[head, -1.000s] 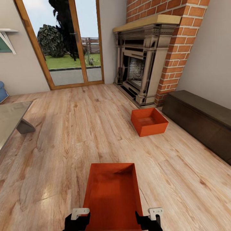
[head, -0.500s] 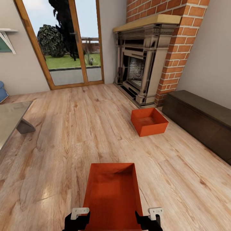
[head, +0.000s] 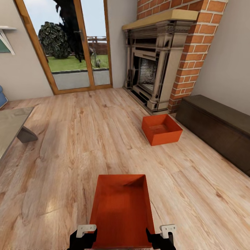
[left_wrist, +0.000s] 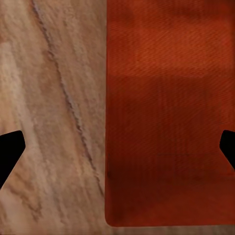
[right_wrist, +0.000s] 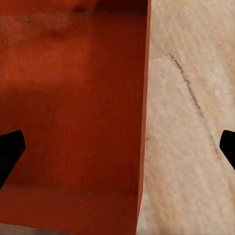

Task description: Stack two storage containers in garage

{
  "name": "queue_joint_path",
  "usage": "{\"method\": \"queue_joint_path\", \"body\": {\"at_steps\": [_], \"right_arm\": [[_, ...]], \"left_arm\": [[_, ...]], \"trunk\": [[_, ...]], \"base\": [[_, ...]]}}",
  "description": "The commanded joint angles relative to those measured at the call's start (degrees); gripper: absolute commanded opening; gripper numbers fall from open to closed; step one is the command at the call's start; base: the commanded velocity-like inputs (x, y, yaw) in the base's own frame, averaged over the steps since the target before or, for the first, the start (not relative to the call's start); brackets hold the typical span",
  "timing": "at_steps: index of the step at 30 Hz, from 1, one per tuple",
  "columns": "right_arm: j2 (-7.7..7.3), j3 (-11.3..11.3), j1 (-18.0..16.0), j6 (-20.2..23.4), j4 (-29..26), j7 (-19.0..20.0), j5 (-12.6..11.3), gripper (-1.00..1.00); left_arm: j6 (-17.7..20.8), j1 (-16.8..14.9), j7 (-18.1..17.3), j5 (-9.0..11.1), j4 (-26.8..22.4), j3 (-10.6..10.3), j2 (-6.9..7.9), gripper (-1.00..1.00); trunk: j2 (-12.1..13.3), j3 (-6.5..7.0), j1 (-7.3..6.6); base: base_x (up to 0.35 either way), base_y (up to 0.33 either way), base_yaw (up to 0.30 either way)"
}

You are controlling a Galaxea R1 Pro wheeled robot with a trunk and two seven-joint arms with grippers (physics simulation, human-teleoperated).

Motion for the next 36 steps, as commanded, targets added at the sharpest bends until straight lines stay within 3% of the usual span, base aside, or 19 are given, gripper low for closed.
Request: {"method": "queue_joint_path", "body": {"at_steps": [1,25,36], "right_arm": [[-0.01,-0.02,-0.03,-0.19,0.04,0.22,-0.44,1.00],[-0.01,-0.14,-0.03,-0.19,-0.19,0.20,-0.36,1.00],[-0.01,-0.20,-0.34,-0.28,-0.73,-0.24,-0.35,1.00]], "left_arm": [[0.13,-0.01,0.29,0.34,-0.06,-0.16,0.02,1.00],[0.14,-0.01,0.29,0.34,-0.24,0.05,0.09,1.00],[0.42,-0.10,0.37,0.28,-3.40,0.28,0.30,1.00]], "trunk": [[-0.02,-0.14,-0.01],[-0.02,-2.34,-0.01],[-0.02,-3.35,-0.01]], "base": [[0.000,0.000,0.000],[0.000,0.000,0.000],[0.000,0.000,0.000]]}}
